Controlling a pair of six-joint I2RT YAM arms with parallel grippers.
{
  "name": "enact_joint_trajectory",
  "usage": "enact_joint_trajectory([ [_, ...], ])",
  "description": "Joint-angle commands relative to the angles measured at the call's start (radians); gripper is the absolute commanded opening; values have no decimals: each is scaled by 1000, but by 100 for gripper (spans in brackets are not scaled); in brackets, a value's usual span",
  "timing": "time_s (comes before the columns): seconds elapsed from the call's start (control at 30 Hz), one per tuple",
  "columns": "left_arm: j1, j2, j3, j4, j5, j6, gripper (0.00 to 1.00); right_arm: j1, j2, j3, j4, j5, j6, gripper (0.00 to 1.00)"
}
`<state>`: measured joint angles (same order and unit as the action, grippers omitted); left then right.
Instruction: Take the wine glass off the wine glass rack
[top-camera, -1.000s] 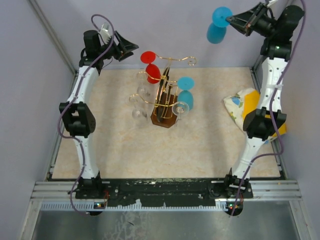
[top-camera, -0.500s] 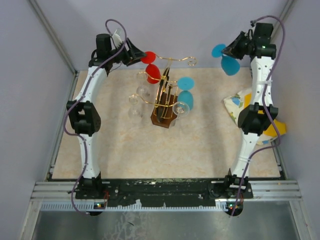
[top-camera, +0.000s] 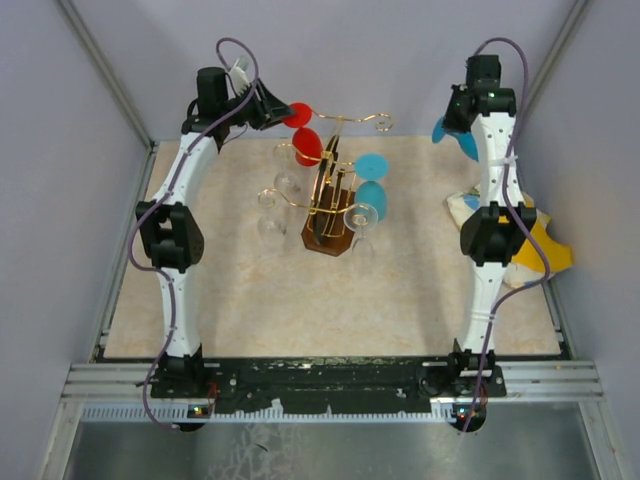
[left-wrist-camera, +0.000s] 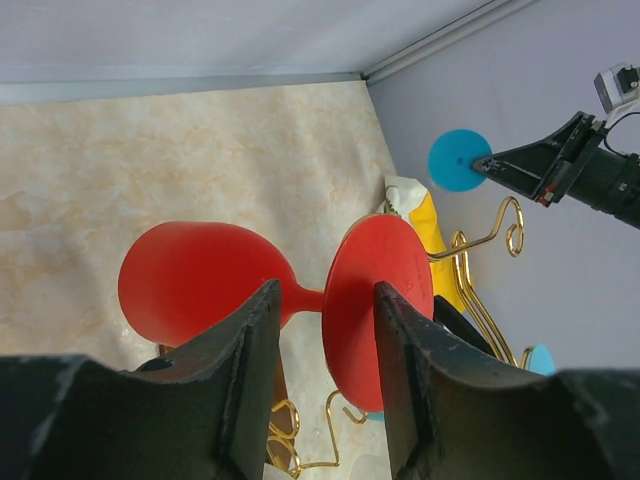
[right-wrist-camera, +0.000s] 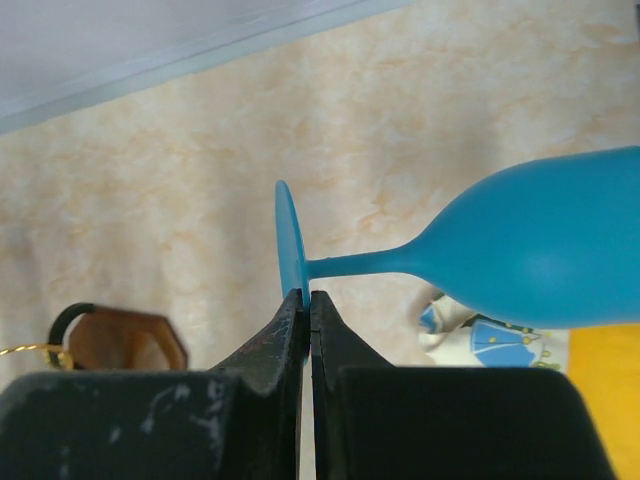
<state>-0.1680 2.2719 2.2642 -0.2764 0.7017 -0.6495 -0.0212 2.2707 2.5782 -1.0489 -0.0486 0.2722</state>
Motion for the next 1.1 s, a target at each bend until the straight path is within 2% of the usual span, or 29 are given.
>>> enact_joint_trajectory([
  [0.0,-2,-37,1,-12,-40,29,49,38,26,4,-3,247,-80,0],
  [0.2,3,-82,-58,13,-61,41,61,71,75,-11,-12,388,-119,0],
  [0.27,7,-86,-58,14,-62,36,68,89,85,-17,-4,458,-142,0],
  [0.4,12,-94,-60,19,-52,31,73,123,116,-32,15,585,-173,0],
  [0.53,19,-106,-66,22,-51,33,72,129,165,-41,28,702,-197,0],
  [0.73,28,-104,-72,62,-7,-4,56,139,216,-64,93,827,-269,0],
  [0.83,30,-107,-72,68,-6,-13,55,139,239,-83,138,889,-311,0],
  [1.07,37,-114,-69,88,-5,-38,56,131,276,-131,291,926,-407,0],
])
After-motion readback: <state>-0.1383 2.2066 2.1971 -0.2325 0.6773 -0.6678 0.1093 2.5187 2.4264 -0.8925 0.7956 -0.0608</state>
